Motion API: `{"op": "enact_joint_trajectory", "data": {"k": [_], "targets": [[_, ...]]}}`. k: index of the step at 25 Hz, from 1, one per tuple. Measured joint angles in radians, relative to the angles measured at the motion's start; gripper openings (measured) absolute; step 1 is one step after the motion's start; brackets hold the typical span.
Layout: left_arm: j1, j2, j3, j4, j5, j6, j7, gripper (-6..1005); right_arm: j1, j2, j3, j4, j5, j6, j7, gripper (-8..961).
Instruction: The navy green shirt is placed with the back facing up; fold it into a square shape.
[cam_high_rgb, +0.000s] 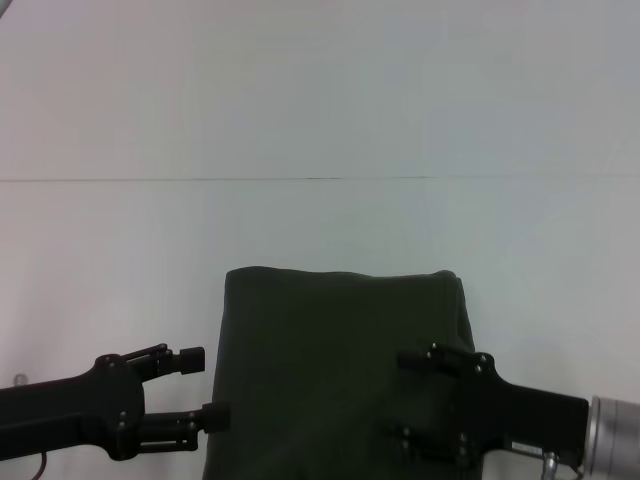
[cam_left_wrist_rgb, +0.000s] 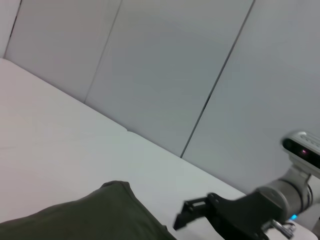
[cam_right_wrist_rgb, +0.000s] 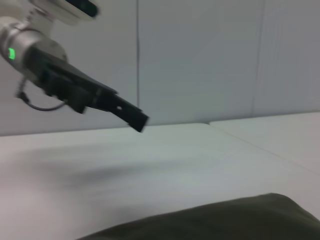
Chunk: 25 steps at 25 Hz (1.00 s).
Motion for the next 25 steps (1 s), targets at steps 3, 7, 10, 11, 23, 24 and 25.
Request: {"op": "enact_joint_trajectory", "data": {"k": [3, 7, 10, 11, 23, 24, 25], "targets": [[0.001, -0.001, -0.004, -0.010, -0.001, -0.003, 0.000, 934, -0.015, -0.003, -0.005, 0.009, 0.000, -0.024, -0.014, 796], [0.000, -0.002, -0.004, -0.023, -0.001, -0.011, 0.000, 934, -0.033, -0.008, -0.036, 0.005, -0.001, -0.022, -0.015, 795], [0.000, -0.002, -0.004, -0.027, -0.001, -0.013, 0.000, 934, -0.057, -0.011, -0.005, -0.006, 0.006, -0.036, -0.006, 795], [0.000, -0.002, -0.004, -0.027, -0.001, -0.015, 0.000, 934, -0.064, -0.011, 0.020, -0.012, 0.008, -0.048, 0.014, 795], [-0.015, 0.001, -0.004, -0.026, -0.003, -0.019, -0.021, 934, -0.161, -0.117, 0.085, -0.093, -0.052, -0.210, 0.637, 794], [-0.019, 0.000, -0.004, -0.026, -0.003, -0.019, -0.021, 934, -0.162, -0.125, 0.088, -0.090, -0.084, -0.219, 0.681, 794], [-0.022, -0.001, -0.004, -0.026, -0.003, -0.019, -0.020, 934, -0.162, -0.131, 0.091, -0.088, -0.108, -0.221, 0.717, 794]]}}
